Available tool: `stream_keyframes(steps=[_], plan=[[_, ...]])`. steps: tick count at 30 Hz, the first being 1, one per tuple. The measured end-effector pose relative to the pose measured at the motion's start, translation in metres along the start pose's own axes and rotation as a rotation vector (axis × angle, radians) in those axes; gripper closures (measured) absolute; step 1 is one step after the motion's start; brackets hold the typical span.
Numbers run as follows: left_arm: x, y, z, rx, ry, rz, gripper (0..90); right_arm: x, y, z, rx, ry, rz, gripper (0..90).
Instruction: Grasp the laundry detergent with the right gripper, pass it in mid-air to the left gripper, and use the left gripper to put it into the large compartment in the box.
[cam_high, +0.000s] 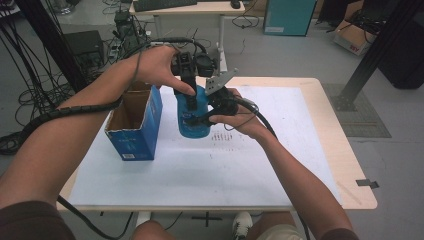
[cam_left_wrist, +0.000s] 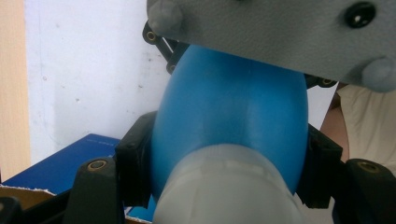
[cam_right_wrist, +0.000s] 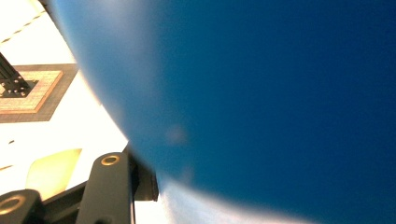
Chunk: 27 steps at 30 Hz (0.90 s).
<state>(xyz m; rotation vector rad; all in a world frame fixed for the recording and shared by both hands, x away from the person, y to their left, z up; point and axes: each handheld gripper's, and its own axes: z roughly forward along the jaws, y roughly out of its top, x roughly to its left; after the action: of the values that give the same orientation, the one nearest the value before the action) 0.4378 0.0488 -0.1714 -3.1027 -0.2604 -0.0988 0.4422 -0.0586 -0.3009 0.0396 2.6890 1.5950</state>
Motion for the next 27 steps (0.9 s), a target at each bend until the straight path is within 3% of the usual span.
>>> stream_keyframes(steps=[27], plan=[[-0.0024,0.0051,-0.0022,0.008,-0.001,-0.002,35.7,0.0008,-0.0015,-0.0042,-0.009,-0.010,-0.008,41.9]])
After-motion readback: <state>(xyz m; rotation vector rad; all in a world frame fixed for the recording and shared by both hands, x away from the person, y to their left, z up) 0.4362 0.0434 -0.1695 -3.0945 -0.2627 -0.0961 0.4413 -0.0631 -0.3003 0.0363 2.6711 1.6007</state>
